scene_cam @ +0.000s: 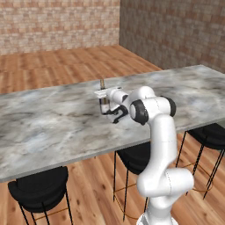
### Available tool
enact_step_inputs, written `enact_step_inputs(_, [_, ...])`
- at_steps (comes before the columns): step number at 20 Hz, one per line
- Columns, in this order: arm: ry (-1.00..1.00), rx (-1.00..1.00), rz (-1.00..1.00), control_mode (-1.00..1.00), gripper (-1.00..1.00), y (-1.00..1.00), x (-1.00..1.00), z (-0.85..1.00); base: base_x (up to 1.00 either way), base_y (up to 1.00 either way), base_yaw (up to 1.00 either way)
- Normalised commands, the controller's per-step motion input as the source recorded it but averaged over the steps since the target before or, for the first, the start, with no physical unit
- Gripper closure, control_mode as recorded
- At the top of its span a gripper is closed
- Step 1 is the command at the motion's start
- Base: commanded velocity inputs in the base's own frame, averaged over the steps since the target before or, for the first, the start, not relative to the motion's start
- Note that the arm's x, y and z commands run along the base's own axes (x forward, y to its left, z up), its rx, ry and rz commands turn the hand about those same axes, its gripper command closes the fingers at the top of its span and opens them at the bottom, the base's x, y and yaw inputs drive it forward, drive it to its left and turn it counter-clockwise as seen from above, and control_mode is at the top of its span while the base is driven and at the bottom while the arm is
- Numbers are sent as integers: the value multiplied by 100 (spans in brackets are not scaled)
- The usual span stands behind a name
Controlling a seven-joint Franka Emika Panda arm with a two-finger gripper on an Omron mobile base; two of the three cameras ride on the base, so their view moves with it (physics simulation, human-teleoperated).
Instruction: Open the cabinet directly in front. Then move the wine and the mug to the dining counter with the candle on it.
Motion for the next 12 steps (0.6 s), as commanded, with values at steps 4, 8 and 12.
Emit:
enact_step_inputs(4, [-1,0,4,-100,100,0,0,-3,0,0,0])
enact_step_inputs(8, [0,1,0,-100,100,-3,0,-2,0,0,0])
enact_step_inputs(12, [0,11,0,-100,100,-14,0,-7,0,0,0])
